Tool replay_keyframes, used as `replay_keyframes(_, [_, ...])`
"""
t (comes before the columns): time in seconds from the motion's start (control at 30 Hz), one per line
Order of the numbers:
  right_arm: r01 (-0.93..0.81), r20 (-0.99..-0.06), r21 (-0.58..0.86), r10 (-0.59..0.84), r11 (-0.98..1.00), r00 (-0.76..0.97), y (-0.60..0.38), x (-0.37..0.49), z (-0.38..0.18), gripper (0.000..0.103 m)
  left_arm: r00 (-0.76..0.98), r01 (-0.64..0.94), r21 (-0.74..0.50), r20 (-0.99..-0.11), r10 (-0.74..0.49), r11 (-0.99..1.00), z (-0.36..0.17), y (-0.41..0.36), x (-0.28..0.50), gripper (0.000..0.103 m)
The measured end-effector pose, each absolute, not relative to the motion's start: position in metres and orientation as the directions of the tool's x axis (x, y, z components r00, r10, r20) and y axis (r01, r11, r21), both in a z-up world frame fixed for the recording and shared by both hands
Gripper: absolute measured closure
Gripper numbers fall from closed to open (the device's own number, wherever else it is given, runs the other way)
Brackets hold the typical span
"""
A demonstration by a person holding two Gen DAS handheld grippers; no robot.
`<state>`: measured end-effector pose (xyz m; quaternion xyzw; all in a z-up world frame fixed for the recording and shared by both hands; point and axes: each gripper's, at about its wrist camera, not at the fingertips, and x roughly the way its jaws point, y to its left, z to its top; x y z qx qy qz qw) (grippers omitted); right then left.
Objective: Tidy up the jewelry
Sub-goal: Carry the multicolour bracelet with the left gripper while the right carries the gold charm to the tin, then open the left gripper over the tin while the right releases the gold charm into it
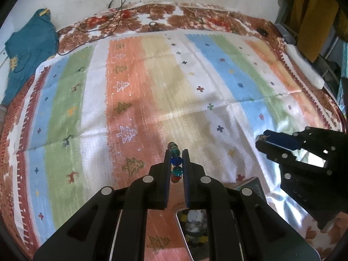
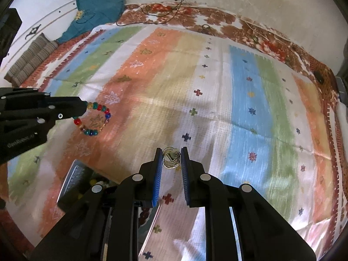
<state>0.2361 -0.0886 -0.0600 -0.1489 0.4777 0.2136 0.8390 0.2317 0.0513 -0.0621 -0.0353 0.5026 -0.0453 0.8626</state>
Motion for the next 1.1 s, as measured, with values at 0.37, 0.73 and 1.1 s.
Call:
replay_keyframes(0.37, [-0.507,-0.851,-0.016,0.254,0.862,0.459,-0.096,0.214,-0.048,0.085,0.538,0.081,-0.123,-0.83,-0.148,0.989,-0.036,0.034,0.2,0.094])
replay_keyframes(0.73, [-0.542,-0.838,0.017,0.308,0.84,0.45,-0.097,0.19,-0.04,0.085,0.561,0.115,-0.15,-0.806,-0.189,0.982,-0.023,0.023,0.17,0.094])
replay_keyframes(1.1, [-0.574,-0.835,0.061,0.357,0.817,0.419,-0.096,0.168,-0.039,0.085,0.574,0.153,-0.161,-0.789,-0.22,0.975,-0.014,0.013,0.145,0.094])
